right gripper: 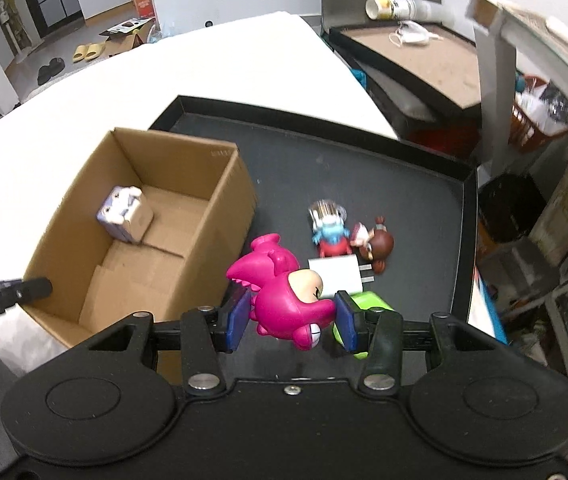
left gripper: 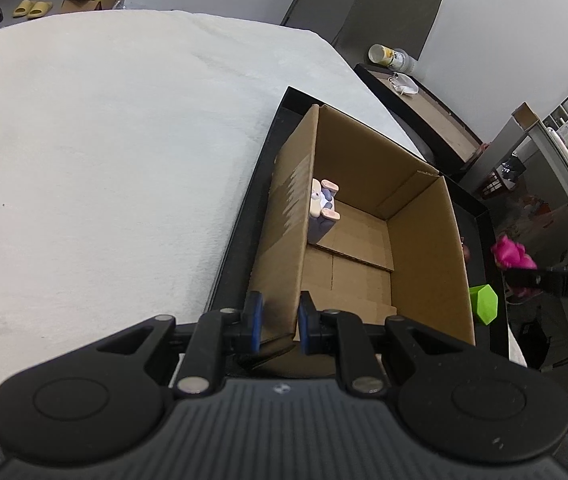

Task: Organize rigid objects
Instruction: 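Carry the pink dinosaur into the box with the right tool and release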

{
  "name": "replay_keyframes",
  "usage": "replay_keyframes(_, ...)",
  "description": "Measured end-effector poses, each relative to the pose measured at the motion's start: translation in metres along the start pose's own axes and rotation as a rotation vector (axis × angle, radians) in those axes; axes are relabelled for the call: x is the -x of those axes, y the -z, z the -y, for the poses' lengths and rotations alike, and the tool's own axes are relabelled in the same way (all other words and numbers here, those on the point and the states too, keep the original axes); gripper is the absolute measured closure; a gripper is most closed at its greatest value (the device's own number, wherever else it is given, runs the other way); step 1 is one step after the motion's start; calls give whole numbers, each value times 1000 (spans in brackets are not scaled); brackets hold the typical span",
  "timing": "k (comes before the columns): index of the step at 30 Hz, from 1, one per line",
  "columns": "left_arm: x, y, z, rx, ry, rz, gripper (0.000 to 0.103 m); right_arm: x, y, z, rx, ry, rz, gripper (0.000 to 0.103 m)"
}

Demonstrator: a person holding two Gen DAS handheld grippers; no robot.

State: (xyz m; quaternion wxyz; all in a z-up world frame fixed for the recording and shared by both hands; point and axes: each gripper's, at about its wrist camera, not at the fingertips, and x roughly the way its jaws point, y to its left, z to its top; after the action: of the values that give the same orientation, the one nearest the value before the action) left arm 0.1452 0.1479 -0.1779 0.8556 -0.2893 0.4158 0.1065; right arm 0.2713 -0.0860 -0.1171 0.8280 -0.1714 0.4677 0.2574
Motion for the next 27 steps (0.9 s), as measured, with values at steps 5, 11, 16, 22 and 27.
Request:
replay_keyframes(5, -2, 0, -2, -4, 19, 1, 86, 6, -18, -17, 25, 9, 22, 58)
replay_keyframes(11, -3, 0, -8, -1, 42, 4, 86, 3, -36, -42, 61, 12, 29, 58)
replay_keyframes(16, -2, 2, -13, 8, 66, 5, 85, -7, -45, -60, 86, 13, 19, 58)
replay_keyframes(22, -4, 0, -20, 21, 101, 6, 84, -18, -53, -77, 108, 14, 9, 58)
replay_keyframes(27, -4, 2, -24, 27, 120, 9, 84, -28, -59, -90, 112, 18, 19, 58)
